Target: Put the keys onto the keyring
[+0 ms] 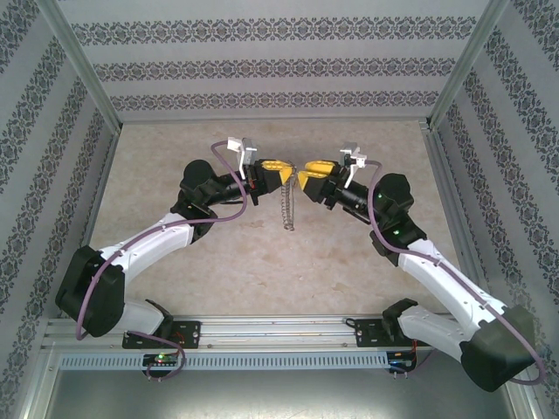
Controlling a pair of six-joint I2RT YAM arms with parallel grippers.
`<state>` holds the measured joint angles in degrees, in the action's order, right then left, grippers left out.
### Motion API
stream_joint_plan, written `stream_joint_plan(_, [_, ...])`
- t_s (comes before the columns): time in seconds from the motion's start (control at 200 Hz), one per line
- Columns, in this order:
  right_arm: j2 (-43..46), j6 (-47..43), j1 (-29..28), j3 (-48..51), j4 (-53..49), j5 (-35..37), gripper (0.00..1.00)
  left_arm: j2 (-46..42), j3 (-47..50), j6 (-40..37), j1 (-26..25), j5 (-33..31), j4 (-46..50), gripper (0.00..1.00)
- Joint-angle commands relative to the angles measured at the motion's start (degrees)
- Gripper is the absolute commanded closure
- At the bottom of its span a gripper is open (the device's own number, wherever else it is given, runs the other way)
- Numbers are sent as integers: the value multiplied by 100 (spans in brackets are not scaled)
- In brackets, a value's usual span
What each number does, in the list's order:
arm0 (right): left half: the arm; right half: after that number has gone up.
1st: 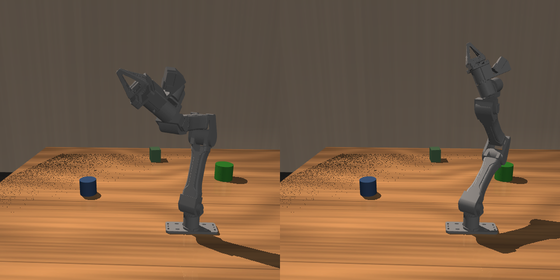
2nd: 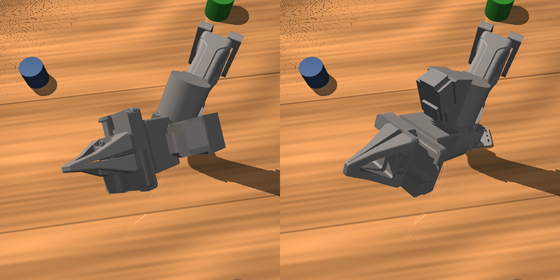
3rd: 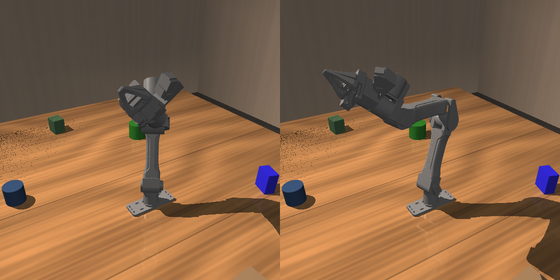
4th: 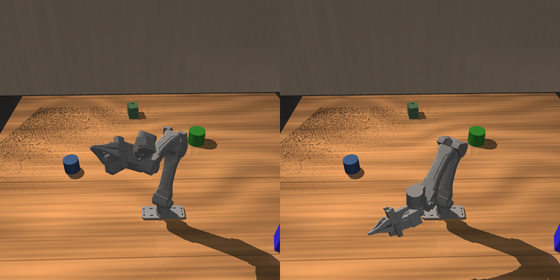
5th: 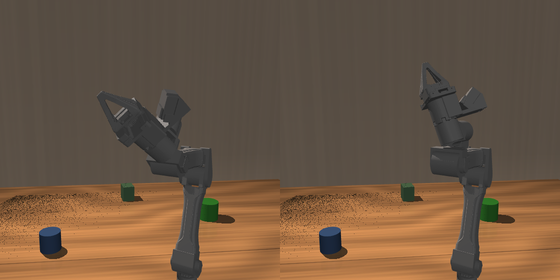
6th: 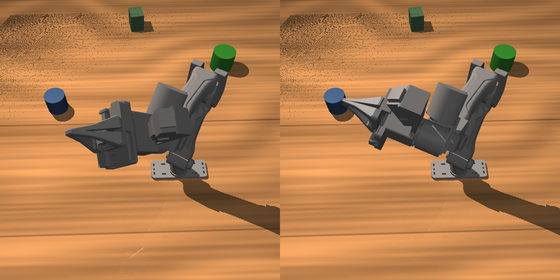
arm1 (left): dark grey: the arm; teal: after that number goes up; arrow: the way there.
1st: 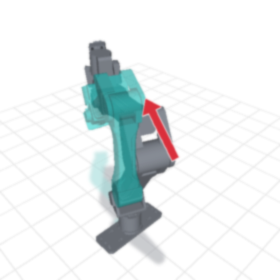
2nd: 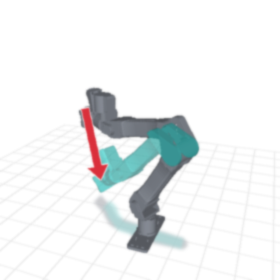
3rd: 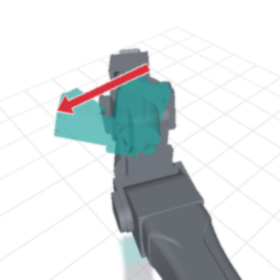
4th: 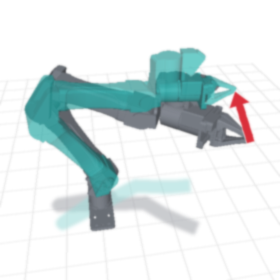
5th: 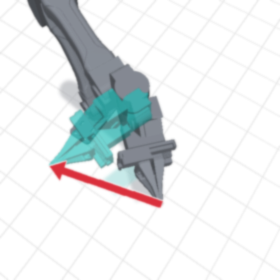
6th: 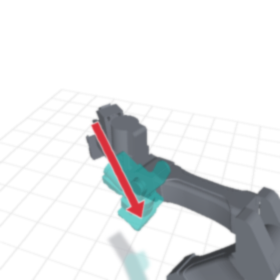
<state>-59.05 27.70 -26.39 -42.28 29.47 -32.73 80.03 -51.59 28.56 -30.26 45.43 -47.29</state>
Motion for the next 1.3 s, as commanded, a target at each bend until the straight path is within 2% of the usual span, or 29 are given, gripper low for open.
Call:
stream_joint_plan(0.0, [-104,147,-19,-199,407,-199,56,9,-132,115,42,119,-576,100])
stream_joint_plan(0.325, [-395,215,-138,-267,634,-235,61,21,-141,200,31,139,-637,100])
stream_joint_plan(0.445, [-492,242,-172,-315,691,-267,66,29,-145,217,33,142,-662,100])
stream_joint_plan(0.714, [-525,265,-182,-298,750,-406,100,55,-149,238,34,124,-636,100])
stream_joint_plan(1.024, [-419,249,30,-199,697,-508,100,-16,-194,216,40,106,-349,100])
stream_joint_plan(1.199, [-313,26,382,-250,372,-724,100,-352,-251,-131,197,-101,431,67])
stream_joint_plan(1.299, [-311,-140,657,-350,96,-1082,100,-625,-451,-569,350,-81,1412,58])
